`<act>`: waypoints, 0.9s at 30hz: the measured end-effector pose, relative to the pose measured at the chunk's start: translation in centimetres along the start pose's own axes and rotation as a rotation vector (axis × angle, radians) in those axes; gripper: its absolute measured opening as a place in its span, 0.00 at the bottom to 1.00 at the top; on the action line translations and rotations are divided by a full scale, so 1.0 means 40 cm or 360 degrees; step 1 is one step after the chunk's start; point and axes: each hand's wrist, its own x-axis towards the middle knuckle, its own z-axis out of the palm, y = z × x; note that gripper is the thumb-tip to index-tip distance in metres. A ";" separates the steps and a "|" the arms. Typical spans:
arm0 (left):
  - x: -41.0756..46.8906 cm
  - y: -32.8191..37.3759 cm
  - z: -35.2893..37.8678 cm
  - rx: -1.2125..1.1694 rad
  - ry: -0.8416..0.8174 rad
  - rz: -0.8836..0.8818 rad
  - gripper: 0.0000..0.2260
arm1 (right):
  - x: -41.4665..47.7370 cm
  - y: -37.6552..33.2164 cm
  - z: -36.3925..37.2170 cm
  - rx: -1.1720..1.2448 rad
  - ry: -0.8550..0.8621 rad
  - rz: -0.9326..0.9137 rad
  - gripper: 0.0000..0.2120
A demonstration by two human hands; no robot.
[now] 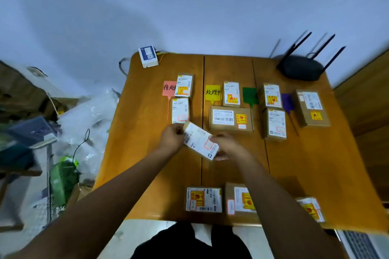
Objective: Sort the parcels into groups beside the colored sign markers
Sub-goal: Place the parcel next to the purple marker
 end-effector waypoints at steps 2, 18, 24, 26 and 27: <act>0.000 0.114 -0.022 -0.0062 0.0064 0.0175 0.17 | -0.043 -0.068 -0.045 0.0094 0.0011 -0.0146 0.18; -0.145 0.725 -0.116 -0.0703 -0.0147 0.1056 0.32 | -0.407 -0.499 -0.339 0.0422 -0.0117 -0.1414 0.24; -0.160 0.779 -0.125 -0.0638 -0.0224 0.1243 0.33 | -0.473 -0.531 -0.399 0.0121 -0.0143 -0.1631 0.21; -0.154 0.784 -0.126 -0.0641 -0.0289 0.1252 0.34 | -0.482 -0.537 -0.405 0.0077 -0.0097 -0.1679 0.20; -0.153 0.785 -0.127 -0.0646 -0.0320 0.1249 0.33 | -0.484 -0.538 -0.406 0.0063 -0.0068 -0.1696 0.21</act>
